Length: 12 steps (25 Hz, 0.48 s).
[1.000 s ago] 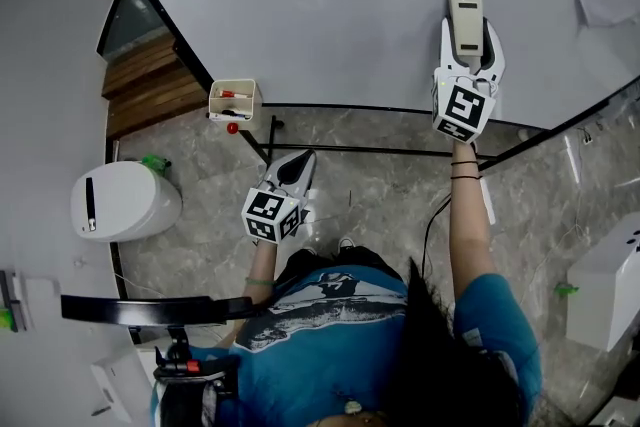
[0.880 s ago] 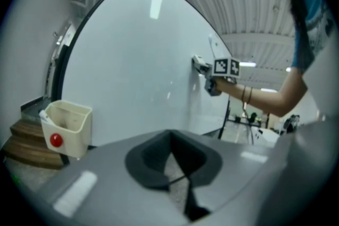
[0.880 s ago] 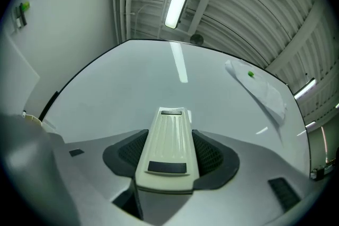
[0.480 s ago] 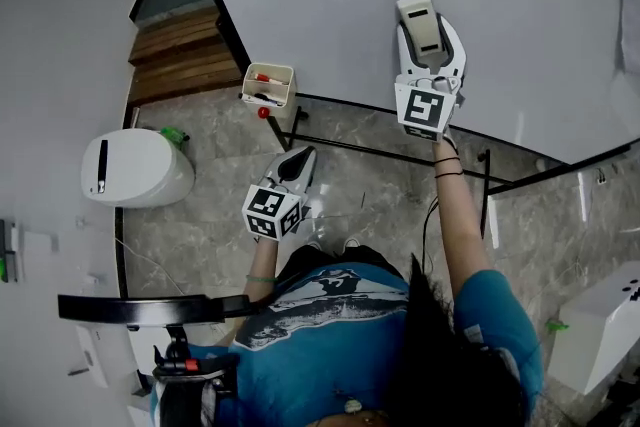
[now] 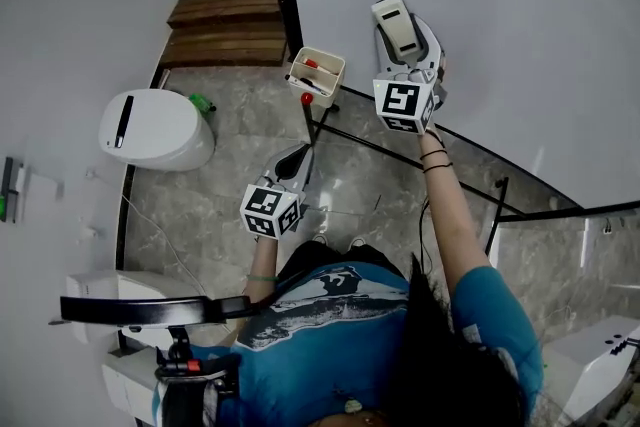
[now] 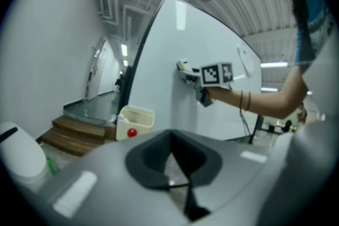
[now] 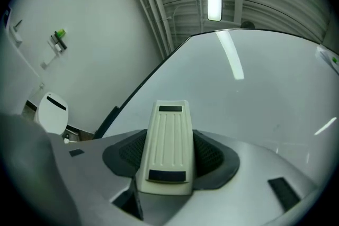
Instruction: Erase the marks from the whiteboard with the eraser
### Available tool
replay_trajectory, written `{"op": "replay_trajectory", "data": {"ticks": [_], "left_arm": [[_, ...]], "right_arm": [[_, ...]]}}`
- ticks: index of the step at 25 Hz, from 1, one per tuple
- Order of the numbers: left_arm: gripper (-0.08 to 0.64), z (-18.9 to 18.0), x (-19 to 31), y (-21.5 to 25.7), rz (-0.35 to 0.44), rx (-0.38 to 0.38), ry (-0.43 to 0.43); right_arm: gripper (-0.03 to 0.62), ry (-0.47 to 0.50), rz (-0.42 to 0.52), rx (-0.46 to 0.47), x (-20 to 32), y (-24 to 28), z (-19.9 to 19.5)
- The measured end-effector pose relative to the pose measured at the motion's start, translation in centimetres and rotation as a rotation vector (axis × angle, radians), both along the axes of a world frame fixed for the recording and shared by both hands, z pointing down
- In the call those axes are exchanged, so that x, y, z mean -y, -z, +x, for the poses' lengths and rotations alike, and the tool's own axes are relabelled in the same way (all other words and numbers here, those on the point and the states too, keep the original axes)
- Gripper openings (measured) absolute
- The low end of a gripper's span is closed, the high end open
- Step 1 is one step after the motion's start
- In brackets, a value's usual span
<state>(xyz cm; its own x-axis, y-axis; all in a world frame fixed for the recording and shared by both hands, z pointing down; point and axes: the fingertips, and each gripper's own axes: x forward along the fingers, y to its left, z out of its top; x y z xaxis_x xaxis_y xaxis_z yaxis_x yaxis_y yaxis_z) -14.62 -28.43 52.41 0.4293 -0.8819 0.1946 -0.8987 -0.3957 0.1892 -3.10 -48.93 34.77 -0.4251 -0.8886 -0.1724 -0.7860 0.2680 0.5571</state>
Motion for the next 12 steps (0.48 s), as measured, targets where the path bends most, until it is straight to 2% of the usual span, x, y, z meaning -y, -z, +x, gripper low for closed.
{"op": "replay_trajectory", "data": {"ticks": [5,8,12], "left_arm": [[0.000,-1.4,-0.4,-0.2,-0.004,-0.007,0.005],[0.000,-0.8,-0.5,-0.1,-0.002,-0.012,-0.038],[0.000,0.1,-1.0,-0.1,0.002,-0.016,-0.101]], "right_arm": [[0.262,0.004,-0.022,0.018,-0.6,0.3,0.1],[0.262,-0.003,-0.039,0.031,-2.3,0.1,0.8],[0.264,-0.005,-0.117,0.060,-5.4,-2.2,1.4]]}}
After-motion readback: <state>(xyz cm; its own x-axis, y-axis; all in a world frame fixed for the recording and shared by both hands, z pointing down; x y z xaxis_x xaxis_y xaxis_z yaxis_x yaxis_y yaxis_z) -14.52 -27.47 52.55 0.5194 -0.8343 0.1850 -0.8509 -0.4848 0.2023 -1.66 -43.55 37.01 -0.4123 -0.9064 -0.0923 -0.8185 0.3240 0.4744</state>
